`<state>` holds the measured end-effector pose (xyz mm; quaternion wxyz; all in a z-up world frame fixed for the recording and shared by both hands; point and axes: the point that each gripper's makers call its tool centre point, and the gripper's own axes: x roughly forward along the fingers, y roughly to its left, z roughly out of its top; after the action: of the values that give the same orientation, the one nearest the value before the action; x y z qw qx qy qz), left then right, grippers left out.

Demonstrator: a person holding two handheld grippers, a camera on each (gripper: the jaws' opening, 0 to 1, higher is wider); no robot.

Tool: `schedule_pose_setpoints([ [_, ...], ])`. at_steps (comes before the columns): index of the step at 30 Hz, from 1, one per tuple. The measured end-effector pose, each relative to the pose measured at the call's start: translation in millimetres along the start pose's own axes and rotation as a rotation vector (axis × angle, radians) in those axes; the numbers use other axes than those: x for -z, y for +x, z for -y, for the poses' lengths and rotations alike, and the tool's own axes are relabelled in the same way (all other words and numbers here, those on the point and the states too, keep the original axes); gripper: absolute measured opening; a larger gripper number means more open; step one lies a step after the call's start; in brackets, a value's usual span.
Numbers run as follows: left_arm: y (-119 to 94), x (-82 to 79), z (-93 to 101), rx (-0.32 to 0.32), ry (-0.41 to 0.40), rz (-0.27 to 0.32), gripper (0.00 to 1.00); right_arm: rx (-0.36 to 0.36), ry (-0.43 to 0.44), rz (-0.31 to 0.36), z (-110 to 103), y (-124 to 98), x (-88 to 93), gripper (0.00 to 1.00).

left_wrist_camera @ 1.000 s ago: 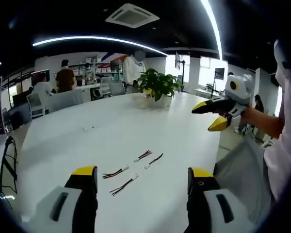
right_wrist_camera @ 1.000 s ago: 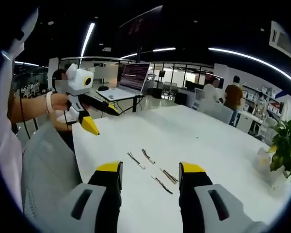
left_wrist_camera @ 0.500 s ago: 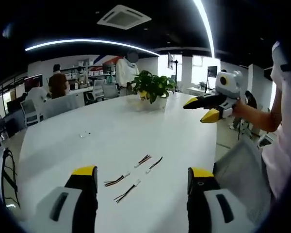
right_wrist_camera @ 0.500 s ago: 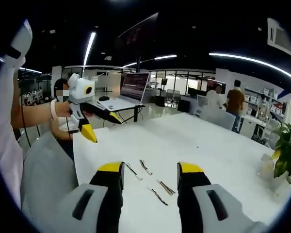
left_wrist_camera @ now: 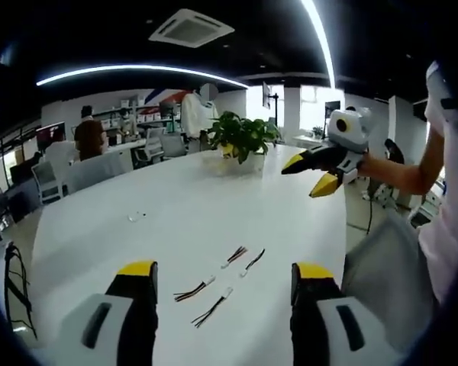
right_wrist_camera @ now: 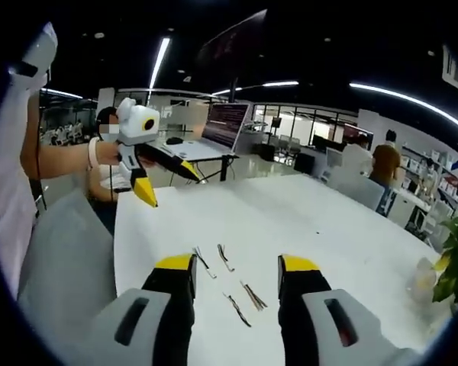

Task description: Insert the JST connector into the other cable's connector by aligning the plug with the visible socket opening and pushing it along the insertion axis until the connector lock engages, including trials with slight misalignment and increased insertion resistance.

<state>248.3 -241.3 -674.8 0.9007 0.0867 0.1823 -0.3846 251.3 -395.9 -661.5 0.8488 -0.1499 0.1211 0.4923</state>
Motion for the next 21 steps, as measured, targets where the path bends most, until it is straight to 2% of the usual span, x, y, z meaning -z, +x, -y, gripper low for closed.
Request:
schedule_pose_setpoints([
  [6, 8, 8.2, -10.4, -0.013, 0.036, -0.054, 0.72, -0.041, 0.039, -0.014, 4, 9, 12.5, 0.4],
  [15, 17, 9.0, -17.4, 0.033, -0.001, -0.024, 0.7, -0.062, 0.05, -0.012, 15, 12, 16.4, 0.39],
  [21, 20, 7.9, -21.0, 0.057, 0.004, -0.017, 0.68, -0.075, 0.046, -0.01, 24, 16, 16.6, 0.37],
])
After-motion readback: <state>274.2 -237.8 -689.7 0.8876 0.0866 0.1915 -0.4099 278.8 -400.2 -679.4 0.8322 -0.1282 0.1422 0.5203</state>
